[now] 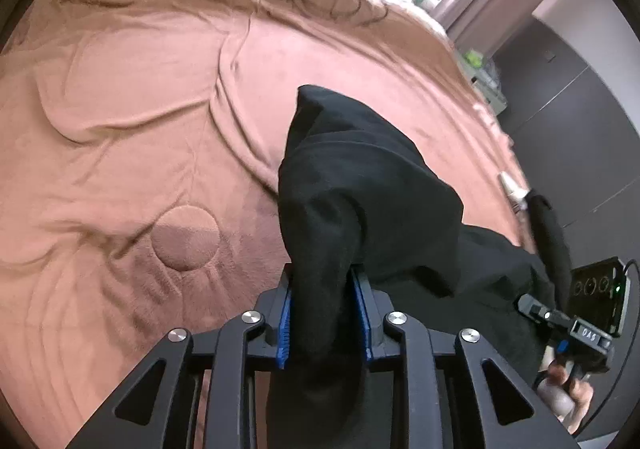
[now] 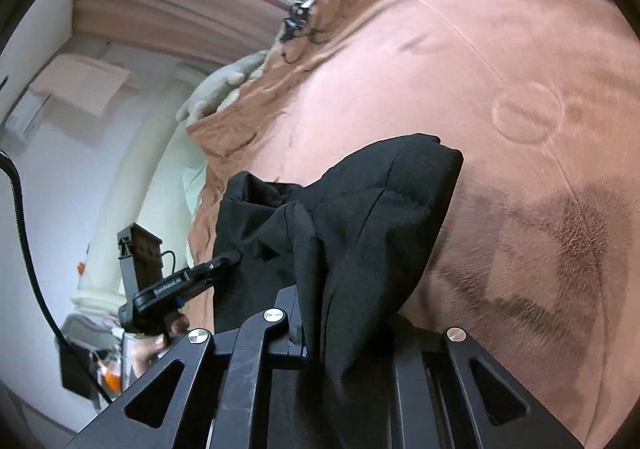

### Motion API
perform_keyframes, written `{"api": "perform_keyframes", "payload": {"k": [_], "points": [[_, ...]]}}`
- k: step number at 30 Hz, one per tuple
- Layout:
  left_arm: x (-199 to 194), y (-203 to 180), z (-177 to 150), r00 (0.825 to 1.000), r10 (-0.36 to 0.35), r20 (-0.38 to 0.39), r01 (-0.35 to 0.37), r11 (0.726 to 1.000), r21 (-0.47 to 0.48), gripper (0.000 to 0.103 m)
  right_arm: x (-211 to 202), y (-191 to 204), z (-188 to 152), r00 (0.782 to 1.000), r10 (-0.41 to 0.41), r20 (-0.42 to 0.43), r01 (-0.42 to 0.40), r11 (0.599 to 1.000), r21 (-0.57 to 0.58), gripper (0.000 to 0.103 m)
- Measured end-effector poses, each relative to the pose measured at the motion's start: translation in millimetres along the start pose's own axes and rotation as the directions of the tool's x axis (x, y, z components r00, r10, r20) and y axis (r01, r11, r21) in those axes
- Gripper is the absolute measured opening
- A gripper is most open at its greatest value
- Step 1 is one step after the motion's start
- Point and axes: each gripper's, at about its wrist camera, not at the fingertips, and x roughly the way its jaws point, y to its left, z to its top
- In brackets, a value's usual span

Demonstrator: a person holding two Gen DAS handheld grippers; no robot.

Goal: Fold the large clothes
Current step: 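Lift the black bundle with both tools and carry it toward the headboard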

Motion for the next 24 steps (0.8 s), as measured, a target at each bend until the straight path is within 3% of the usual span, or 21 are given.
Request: {"api": "perform_keyframes", "payload": {"k": [13,24], "points": [[-103,-25,-32,0.985,-0.065,0.159,0.063,0.998,0.015,0.02,-53,82,-33,0.996,0.04,0.082,-0.028,0.99,-0.137,0.013],[-191,-20,-86,0.956,-0.086,0.279,0.09,0.996,-0.001,0.018,-72,168,-79,0.99,0.115,0.08,-0.09,0.959,-0.268,0.013]]}}
